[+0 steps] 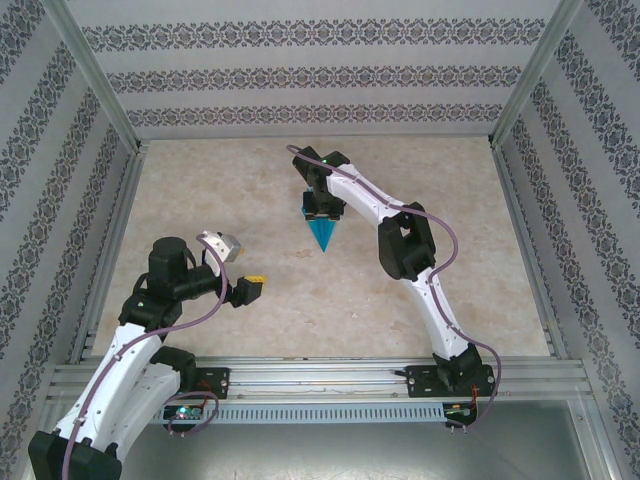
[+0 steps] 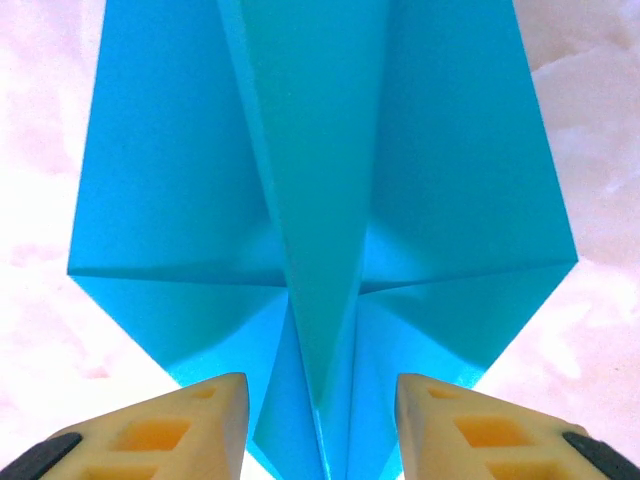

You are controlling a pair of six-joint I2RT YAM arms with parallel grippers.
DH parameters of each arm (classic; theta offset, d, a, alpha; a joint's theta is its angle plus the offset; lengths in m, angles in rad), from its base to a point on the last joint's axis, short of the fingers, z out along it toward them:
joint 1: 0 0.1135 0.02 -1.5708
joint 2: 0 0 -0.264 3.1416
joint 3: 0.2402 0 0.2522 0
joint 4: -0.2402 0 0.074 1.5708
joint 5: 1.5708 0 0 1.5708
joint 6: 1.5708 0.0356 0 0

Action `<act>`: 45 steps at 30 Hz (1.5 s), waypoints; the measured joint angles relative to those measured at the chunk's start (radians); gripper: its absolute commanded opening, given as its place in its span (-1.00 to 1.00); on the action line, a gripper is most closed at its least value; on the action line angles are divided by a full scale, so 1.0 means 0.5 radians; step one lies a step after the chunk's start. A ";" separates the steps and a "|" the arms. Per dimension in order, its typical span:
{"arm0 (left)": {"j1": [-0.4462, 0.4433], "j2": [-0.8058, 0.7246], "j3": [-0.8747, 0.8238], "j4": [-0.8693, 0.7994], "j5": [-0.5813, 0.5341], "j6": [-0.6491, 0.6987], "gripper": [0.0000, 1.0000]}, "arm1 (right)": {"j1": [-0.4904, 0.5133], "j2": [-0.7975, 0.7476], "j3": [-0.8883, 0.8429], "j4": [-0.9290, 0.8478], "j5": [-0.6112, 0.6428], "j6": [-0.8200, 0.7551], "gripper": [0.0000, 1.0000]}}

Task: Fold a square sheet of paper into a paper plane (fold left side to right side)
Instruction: Move the paper plane to the center of the table.

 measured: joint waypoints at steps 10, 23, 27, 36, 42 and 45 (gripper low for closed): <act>-0.001 -0.069 -0.015 0.021 -0.096 -0.078 1.00 | 0.098 -0.445 -0.470 0.157 0.089 -0.069 0.41; -0.001 -0.012 -0.053 0.129 -0.339 -0.221 1.00 | 0.128 -1.275 -1.312 0.589 0.140 -0.130 0.96; -0.001 0.029 -0.055 0.176 -0.378 -0.272 1.00 | 0.124 -1.460 -1.537 0.713 0.163 -0.167 0.96; -0.001 0.045 -0.061 0.271 -0.444 -0.363 1.00 | -0.045 -2.016 -2.196 1.231 0.169 -0.220 0.96; -0.001 0.063 -0.061 0.288 -0.478 -0.386 1.00 | -0.101 -2.387 -2.655 1.631 0.260 -0.324 0.96; -0.001 0.066 -0.061 0.288 -0.499 -0.385 1.00 | -0.108 -2.613 -2.889 1.849 0.358 -0.414 0.96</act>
